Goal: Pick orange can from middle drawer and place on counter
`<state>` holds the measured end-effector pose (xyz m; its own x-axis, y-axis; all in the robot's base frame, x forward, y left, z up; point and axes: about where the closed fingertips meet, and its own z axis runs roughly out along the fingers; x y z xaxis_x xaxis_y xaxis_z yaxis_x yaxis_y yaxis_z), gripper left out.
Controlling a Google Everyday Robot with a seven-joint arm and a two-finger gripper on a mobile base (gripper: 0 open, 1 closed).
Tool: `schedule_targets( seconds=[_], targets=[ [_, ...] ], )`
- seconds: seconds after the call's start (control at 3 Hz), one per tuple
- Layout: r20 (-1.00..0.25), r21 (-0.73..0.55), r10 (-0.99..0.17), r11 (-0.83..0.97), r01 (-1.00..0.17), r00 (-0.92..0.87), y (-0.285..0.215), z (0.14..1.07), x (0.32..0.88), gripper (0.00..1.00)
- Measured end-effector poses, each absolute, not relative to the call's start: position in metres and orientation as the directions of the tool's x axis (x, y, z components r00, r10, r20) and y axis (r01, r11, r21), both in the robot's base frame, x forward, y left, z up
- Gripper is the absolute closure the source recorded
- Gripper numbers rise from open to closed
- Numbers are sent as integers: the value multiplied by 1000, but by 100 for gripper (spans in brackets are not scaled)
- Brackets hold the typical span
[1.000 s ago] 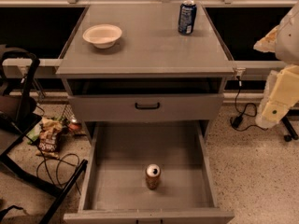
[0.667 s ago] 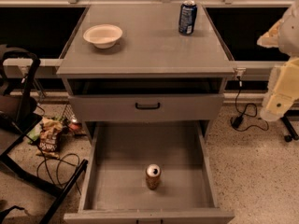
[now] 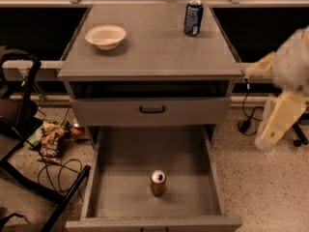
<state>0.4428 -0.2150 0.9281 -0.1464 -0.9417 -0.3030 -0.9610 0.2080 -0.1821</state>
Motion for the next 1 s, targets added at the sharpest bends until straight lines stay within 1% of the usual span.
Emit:
schedule_targets(
  seconds=[0.33, 0.67, 1.0],
  targets=[
    [-481, -121, -871, 181, -976, -102, -204, 843, 421, 0],
    [-628, -87, -770, 214, -973, -113, -202, 770, 406, 0],
    [-745, -70, -659, 237, -969, -108, -200, 712, 398, 0]
  ],
)
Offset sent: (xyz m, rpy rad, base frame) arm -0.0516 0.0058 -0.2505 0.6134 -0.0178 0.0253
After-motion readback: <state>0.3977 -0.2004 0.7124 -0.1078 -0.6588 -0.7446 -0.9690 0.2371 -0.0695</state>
